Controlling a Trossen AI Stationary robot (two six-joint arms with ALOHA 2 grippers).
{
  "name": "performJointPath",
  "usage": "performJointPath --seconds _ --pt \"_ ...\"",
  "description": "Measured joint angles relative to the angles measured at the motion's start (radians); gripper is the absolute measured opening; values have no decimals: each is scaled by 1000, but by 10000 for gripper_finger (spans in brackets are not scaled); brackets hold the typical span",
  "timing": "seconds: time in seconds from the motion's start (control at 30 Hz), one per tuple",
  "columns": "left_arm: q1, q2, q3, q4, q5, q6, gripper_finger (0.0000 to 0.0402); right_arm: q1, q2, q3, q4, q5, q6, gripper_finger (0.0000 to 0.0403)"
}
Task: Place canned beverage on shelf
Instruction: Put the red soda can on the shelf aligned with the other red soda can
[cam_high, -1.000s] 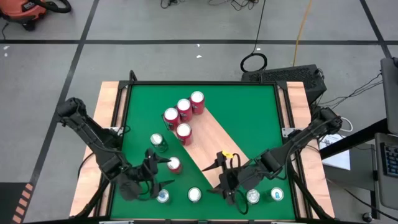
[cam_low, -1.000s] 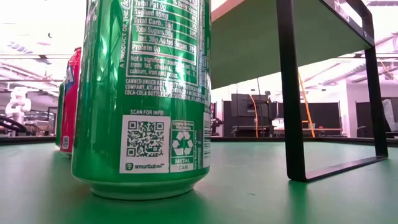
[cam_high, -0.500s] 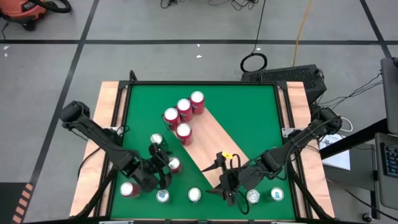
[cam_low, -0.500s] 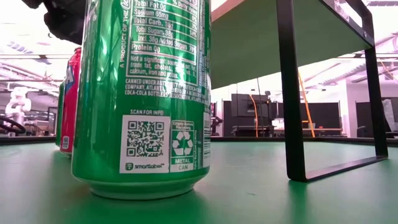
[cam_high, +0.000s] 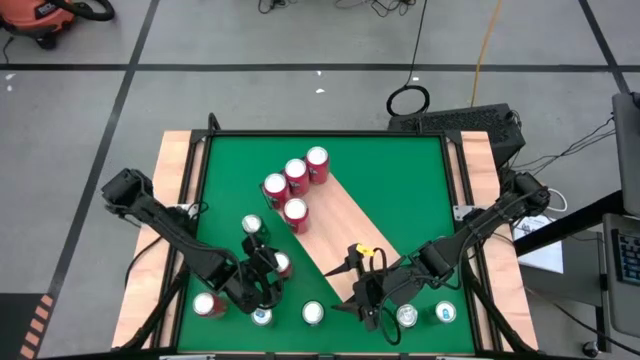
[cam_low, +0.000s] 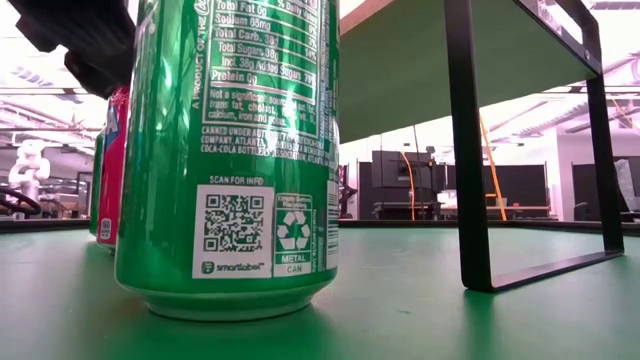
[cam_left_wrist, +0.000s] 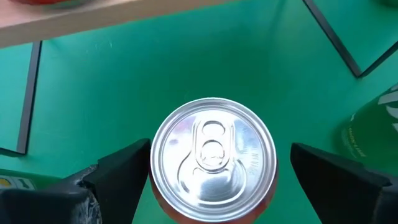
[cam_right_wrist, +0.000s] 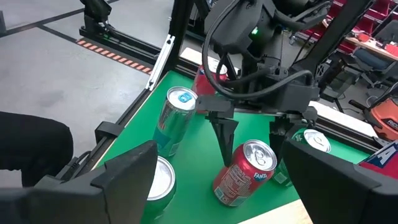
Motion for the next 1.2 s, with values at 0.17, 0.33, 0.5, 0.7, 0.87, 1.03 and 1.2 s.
performJointPath --seconds 0.17,0.33,0.5,0.7,0.87,1.03,1.2 --pt "2 3 0 0 -14 -2 381 0 0 0 0 0 0 336" --pt "12 3 0 -3 -16 0 345 0 0 0 0 0 0 336" --pt "11 3 0 -6 -8 1 309 0 0 0 0 0 0 336" --pt "11 2 0 -7 2 3 306 0 0 0 0 0 0 336" --pt "11 2 0 -8 12 1 347 0 0 0 -1 -1 0 336" --pt "11 2 0 -8 38 1 375 0 0 0 -1 -1 -1 336" --pt "13 2 0 -8 35 1 365 0 0 0 -1 -1 -6 336"
